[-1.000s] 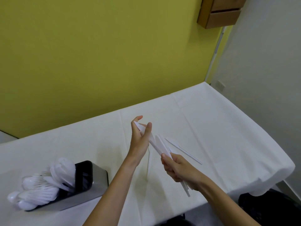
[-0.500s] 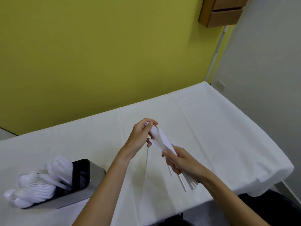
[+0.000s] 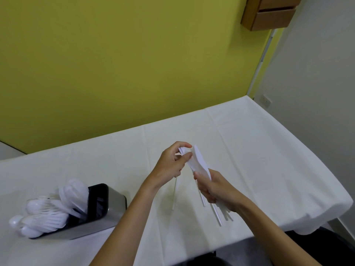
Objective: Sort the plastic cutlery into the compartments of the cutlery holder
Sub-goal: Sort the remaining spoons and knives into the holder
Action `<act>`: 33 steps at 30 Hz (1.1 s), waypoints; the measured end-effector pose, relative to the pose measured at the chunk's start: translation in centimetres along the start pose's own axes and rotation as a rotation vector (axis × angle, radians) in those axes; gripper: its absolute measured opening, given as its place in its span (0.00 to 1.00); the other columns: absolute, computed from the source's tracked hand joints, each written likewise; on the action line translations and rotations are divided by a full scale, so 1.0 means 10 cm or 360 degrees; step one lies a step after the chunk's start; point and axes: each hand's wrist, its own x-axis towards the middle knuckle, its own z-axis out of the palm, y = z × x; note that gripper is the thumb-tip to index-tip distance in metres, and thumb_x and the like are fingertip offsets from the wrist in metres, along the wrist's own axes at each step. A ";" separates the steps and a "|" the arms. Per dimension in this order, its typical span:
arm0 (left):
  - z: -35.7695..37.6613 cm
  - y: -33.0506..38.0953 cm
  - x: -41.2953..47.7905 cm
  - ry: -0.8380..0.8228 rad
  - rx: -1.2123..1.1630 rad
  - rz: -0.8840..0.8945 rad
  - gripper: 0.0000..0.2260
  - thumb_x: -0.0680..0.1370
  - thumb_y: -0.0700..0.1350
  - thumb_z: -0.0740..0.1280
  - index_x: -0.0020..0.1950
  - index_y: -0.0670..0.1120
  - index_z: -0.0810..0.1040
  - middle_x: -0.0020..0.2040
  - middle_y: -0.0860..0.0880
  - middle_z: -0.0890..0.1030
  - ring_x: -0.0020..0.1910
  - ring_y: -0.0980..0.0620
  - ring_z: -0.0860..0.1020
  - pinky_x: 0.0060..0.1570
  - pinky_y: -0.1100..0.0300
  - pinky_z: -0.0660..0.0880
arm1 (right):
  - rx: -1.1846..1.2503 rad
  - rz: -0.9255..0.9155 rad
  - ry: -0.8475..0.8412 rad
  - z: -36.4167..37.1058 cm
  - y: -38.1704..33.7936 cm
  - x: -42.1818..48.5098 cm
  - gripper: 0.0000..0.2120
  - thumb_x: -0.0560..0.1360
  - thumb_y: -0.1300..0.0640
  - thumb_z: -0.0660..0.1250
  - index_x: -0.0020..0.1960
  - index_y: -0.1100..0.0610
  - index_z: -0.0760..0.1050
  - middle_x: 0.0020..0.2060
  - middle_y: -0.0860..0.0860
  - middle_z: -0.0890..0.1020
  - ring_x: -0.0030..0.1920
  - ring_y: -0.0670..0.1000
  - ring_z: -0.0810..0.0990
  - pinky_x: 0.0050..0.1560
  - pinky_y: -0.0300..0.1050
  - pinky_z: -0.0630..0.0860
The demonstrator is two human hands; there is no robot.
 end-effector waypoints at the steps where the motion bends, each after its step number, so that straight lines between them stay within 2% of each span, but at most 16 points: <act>1: 0.00 0.00 0.01 0.0049 -0.0011 0.0012 0.06 0.81 0.43 0.63 0.53 0.50 0.77 0.39 0.42 0.71 0.29 0.46 0.66 0.23 0.61 0.64 | -0.0104 -0.0002 -0.0006 -0.01 -0.01 0.00 0.11 0.79 0.50 0.62 0.38 0.50 0.70 0.23 0.47 0.66 0.23 0.47 0.61 0.25 0.40 0.61; 4: 0.02 -0.01 0.01 0.0105 0.0000 0.0043 0.10 0.83 0.44 0.58 0.52 0.45 0.78 0.35 0.42 0.72 0.29 0.50 0.71 0.24 0.60 0.69 | -0.0309 0.0075 0.0047 -0.05 -0.01 0.02 0.16 0.78 0.49 0.65 0.36 0.54 0.66 0.20 0.45 0.65 0.20 0.47 0.62 0.25 0.39 0.63; 7: 0.06 0.02 -0.01 0.0084 0.0013 -0.0004 0.14 0.83 0.51 0.54 0.56 0.47 0.77 0.35 0.45 0.73 0.30 0.52 0.72 0.25 0.61 0.69 | -0.0603 0.0098 0.0202 -0.07 0.00 0.08 0.20 0.77 0.48 0.64 0.33 0.55 0.61 0.23 0.47 0.63 0.23 0.47 0.62 0.28 0.40 0.62; 10: 0.14 0.05 -0.01 0.0066 0.0160 0.0027 0.13 0.80 0.56 0.59 0.57 0.49 0.75 0.38 0.48 0.75 0.31 0.54 0.71 0.27 0.65 0.68 | -0.1039 0.0102 0.0396 -0.07 0.03 0.14 0.21 0.77 0.50 0.63 0.30 0.55 0.59 0.25 0.47 0.64 0.26 0.48 0.62 0.31 0.42 0.60; 14: 0.20 0.06 0.04 0.0141 0.0406 0.0076 0.10 0.80 0.52 0.63 0.51 0.46 0.76 0.38 0.52 0.75 0.35 0.56 0.72 0.33 0.71 0.67 | -0.1272 0.0120 0.0518 -0.08 0.01 0.17 0.19 0.76 0.51 0.64 0.31 0.55 0.60 0.27 0.48 0.67 0.29 0.50 0.65 0.29 0.41 0.60; 17: 0.18 0.08 0.08 0.0082 0.0470 0.0056 0.11 0.81 0.49 0.61 0.48 0.43 0.76 0.35 0.52 0.74 0.34 0.54 0.71 0.36 0.64 0.68 | -0.1079 0.0028 0.0445 -0.09 0.01 0.18 0.14 0.74 0.50 0.66 0.42 0.60 0.68 0.31 0.51 0.71 0.31 0.52 0.68 0.32 0.43 0.66; 19: 0.18 0.09 0.10 0.0043 0.0444 0.0048 0.10 0.80 0.47 0.61 0.46 0.43 0.76 0.35 0.52 0.73 0.34 0.54 0.70 0.37 0.62 0.68 | -0.0891 -0.0001 0.0379 -0.09 0.00 0.18 0.16 0.74 0.51 0.67 0.47 0.64 0.69 0.33 0.53 0.71 0.29 0.51 0.67 0.32 0.44 0.67; 21: 0.18 0.11 0.12 0.0041 0.0361 0.0025 0.06 0.80 0.46 0.62 0.47 0.45 0.76 0.35 0.51 0.74 0.34 0.55 0.71 0.36 0.63 0.68 | -0.0723 0.0010 0.0285 -0.10 -0.01 0.18 0.16 0.75 0.52 0.66 0.43 0.65 0.67 0.31 0.53 0.70 0.27 0.50 0.66 0.31 0.44 0.68; 23: 0.19 0.14 0.11 0.0037 0.0298 0.0024 0.05 0.79 0.46 0.63 0.48 0.45 0.75 0.35 0.51 0.74 0.32 0.56 0.70 0.32 0.68 0.67 | -0.0475 0.0111 0.0181 -0.12 -0.04 0.18 0.14 0.75 0.53 0.66 0.39 0.61 0.65 0.28 0.53 0.69 0.23 0.49 0.67 0.27 0.42 0.68; 25: 0.20 0.15 0.11 0.0014 0.0311 0.0051 0.08 0.79 0.48 0.64 0.47 0.43 0.74 0.33 0.52 0.73 0.29 0.57 0.69 0.30 0.69 0.66 | -0.0345 0.0265 0.0129 -0.15 -0.06 0.17 0.15 0.75 0.53 0.66 0.36 0.59 0.64 0.24 0.52 0.67 0.20 0.48 0.66 0.26 0.39 0.67; 27: 0.21 0.16 0.12 0.0008 0.0360 0.0091 0.14 0.79 0.51 0.64 0.43 0.41 0.72 0.32 0.50 0.72 0.29 0.54 0.66 0.32 0.64 0.64 | -0.0403 0.0355 0.0184 -0.17 -0.05 0.19 0.18 0.75 0.52 0.66 0.32 0.58 0.62 0.18 0.48 0.66 0.18 0.47 0.64 0.26 0.38 0.65; 29: 0.23 0.16 0.15 0.0062 0.0506 0.0149 0.16 0.79 0.55 0.63 0.42 0.43 0.71 0.32 0.49 0.71 0.30 0.54 0.65 0.33 0.60 0.63 | -0.0394 0.0365 0.0273 -0.16 -0.02 0.23 0.19 0.75 0.51 0.65 0.32 0.57 0.60 0.18 0.49 0.63 0.19 0.48 0.60 0.26 0.40 0.61; 31: 0.26 0.18 0.14 0.0190 0.0615 0.0171 0.14 0.79 0.59 0.59 0.46 0.49 0.73 0.35 0.52 0.73 0.31 0.55 0.68 0.34 0.60 0.65 | -0.0114 0.0365 0.0375 -0.16 -0.03 0.26 0.18 0.76 0.52 0.64 0.34 0.56 0.59 0.21 0.50 0.61 0.21 0.48 0.57 0.26 0.40 0.57; 33: 0.32 0.20 0.10 0.0338 0.0324 0.0117 0.14 0.81 0.59 0.56 0.52 0.51 0.74 0.40 0.54 0.74 0.34 0.56 0.70 0.37 0.61 0.67 | 0.0379 0.0364 0.0469 -0.20 -0.05 0.30 0.19 0.77 0.54 0.64 0.33 0.54 0.58 0.21 0.48 0.58 0.21 0.47 0.56 0.24 0.37 0.53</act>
